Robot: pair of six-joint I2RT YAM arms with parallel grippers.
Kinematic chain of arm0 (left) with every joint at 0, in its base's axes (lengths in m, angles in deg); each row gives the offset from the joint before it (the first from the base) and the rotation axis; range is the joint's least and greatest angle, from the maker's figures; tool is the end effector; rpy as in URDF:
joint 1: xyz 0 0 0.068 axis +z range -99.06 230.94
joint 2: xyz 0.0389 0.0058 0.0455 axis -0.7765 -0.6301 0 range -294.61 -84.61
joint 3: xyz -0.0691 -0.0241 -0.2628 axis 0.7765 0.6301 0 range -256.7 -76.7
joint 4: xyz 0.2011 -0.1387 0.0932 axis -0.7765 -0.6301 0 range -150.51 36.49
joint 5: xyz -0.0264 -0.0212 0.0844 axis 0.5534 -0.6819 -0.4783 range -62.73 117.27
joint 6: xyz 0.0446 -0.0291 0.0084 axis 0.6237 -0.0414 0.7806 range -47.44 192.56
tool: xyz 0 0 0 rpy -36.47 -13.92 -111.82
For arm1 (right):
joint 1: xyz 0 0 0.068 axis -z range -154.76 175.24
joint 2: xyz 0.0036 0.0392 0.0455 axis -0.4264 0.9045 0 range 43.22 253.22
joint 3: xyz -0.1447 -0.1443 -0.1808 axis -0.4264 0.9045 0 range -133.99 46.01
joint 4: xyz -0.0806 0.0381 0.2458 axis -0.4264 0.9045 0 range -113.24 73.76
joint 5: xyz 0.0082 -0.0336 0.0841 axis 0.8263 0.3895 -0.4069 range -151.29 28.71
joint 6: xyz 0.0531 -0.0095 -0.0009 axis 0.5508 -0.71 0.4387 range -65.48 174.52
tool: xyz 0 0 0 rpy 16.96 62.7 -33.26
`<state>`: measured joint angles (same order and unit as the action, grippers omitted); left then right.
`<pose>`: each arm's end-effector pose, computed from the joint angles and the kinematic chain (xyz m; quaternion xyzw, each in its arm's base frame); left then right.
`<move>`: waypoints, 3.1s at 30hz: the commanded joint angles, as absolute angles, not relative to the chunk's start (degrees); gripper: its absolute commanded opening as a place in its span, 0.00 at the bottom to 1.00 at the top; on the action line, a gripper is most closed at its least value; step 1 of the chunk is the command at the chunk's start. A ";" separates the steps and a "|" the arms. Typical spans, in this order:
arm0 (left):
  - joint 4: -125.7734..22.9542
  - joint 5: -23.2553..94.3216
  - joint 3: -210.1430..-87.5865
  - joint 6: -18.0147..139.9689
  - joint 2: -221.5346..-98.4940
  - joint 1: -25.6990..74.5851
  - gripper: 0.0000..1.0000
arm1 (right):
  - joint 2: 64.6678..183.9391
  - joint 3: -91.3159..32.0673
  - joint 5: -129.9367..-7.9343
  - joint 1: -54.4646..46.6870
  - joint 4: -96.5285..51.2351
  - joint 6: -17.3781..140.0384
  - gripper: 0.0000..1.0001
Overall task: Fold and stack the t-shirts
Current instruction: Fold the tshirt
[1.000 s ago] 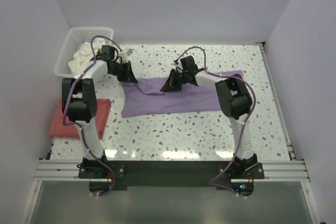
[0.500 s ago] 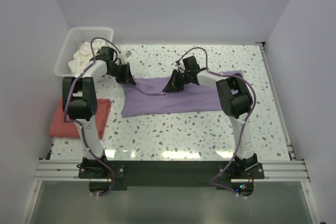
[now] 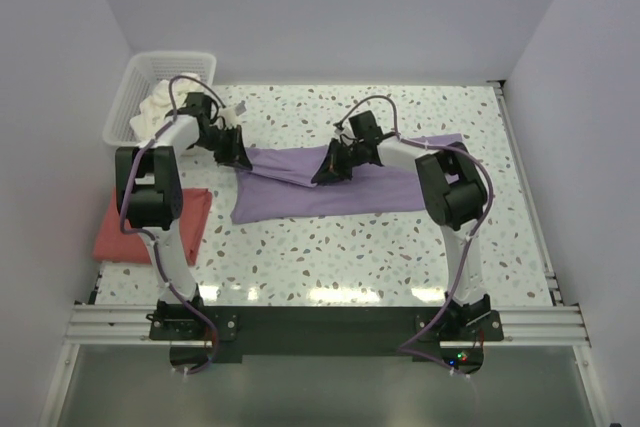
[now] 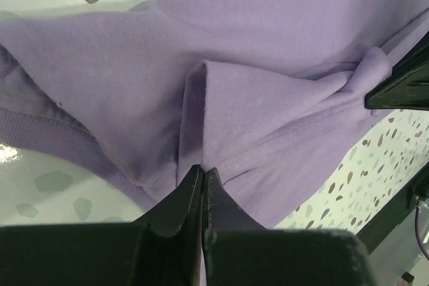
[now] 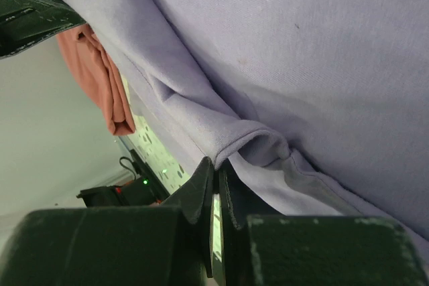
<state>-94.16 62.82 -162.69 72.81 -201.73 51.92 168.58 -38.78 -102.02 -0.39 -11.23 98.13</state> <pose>0.4137 -0.0137 0.1754 0.0424 0.9405 -0.2998 0.1541 0.4040 0.2196 0.1348 0.0285 0.8945 0.4420 0.0602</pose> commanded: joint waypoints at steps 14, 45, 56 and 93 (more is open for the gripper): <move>-96.93 62.51 -161.51 77.92 -199.75 52.26 0.27 | 163.90 -38.71 -100.06 -1.40 -2.25 91.61 0.45; -83.13 57.16 -168.36 71.06 -210.37 47.25 0.11 | 169.87 -40.48 -93.29 -1.92 -3.64 82.56 0.14; -81.90 53.82 -183.55 76.07 -216.97 47.78 0.13 | 162.41 -47.65 -98.20 0.26 0.02 76.15 0.26; -93.16 27.63 -172.48 85.56 -213.88 39.25 0.05 | 169.44 -47.17 -56.11 16.19 27.91 19.80 0.19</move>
<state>-98.29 33.07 -169.66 81.20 -207.30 38.15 169.02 -52.03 -57.09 16.16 29.07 21.81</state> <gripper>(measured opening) 0.059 0.192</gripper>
